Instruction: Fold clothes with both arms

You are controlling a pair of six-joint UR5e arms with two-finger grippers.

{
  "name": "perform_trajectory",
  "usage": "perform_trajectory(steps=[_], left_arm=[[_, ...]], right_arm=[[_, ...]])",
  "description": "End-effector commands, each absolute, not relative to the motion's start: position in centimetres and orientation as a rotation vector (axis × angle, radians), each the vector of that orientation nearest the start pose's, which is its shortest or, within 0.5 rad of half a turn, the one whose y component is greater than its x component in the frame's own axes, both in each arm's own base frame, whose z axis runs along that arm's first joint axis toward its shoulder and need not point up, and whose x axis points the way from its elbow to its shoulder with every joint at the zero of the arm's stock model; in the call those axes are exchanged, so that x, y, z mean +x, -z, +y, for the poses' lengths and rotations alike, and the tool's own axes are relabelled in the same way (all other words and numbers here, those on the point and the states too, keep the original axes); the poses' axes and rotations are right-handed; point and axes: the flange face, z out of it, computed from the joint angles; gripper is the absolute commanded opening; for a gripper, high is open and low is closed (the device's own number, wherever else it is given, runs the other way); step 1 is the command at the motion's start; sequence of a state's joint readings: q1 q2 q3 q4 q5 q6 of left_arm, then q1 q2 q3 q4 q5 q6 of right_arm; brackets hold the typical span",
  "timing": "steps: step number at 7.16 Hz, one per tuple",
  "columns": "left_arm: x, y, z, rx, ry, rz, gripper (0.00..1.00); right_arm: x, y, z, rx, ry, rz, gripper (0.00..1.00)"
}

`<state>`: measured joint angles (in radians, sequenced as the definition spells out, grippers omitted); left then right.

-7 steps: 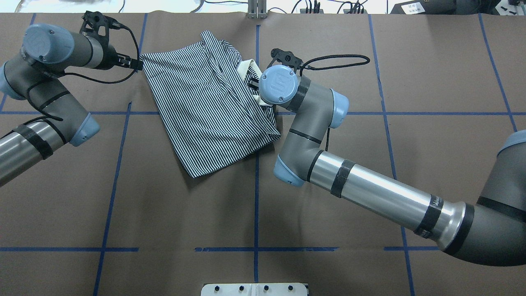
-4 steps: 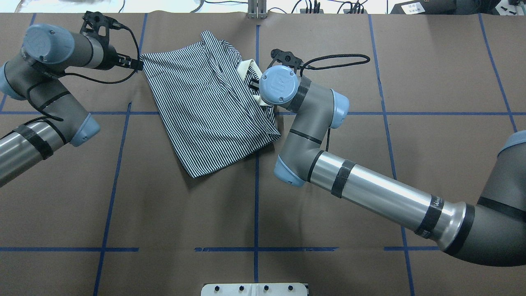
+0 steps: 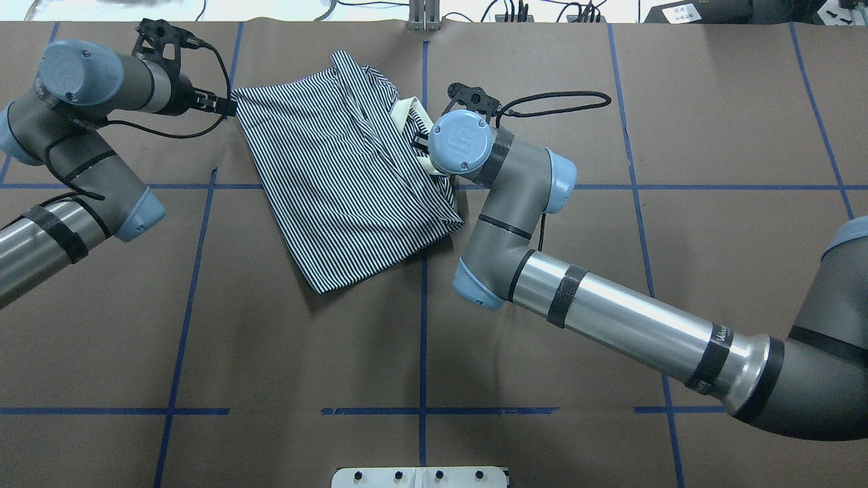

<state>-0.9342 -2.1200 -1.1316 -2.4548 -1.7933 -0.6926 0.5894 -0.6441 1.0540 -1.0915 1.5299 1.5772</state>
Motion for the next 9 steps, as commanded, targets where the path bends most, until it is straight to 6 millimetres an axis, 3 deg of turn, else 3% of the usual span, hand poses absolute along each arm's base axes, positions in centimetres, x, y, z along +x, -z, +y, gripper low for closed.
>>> perform_trajectory(steps=[1, 3, 5, 7, 9], left_arm=[[35.7, -44.9, -66.6, 0.651, -0.046, 0.782, 1.0], [35.9, -44.2, -66.5, 0.657, -0.042, 0.794, 1.0], [36.6, -43.4, -65.9, 0.651, -0.028, 0.816, 1.0], [37.2, -43.1, -65.6, 0.65, -0.033, 0.825, 1.0], [37.5, -43.0, -65.4, 0.648, -0.035, 0.828, 1.0]], right_arm=[[-61.6, -24.5, -57.9, 0.295, -0.566, -0.854, 0.0], [-58.3, -26.8, -55.1, 0.297, -0.561, -0.869, 0.0], [-55.9, -29.8, -48.8, 0.302, -0.525, -0.905, 0.0], [-55.0, -31.4, -42.5, 0.328, -0.481, -0.923, 0.0], [-52.3, -33.7, -40.2, 0.321, -0.469, -0.914, 0.0]])
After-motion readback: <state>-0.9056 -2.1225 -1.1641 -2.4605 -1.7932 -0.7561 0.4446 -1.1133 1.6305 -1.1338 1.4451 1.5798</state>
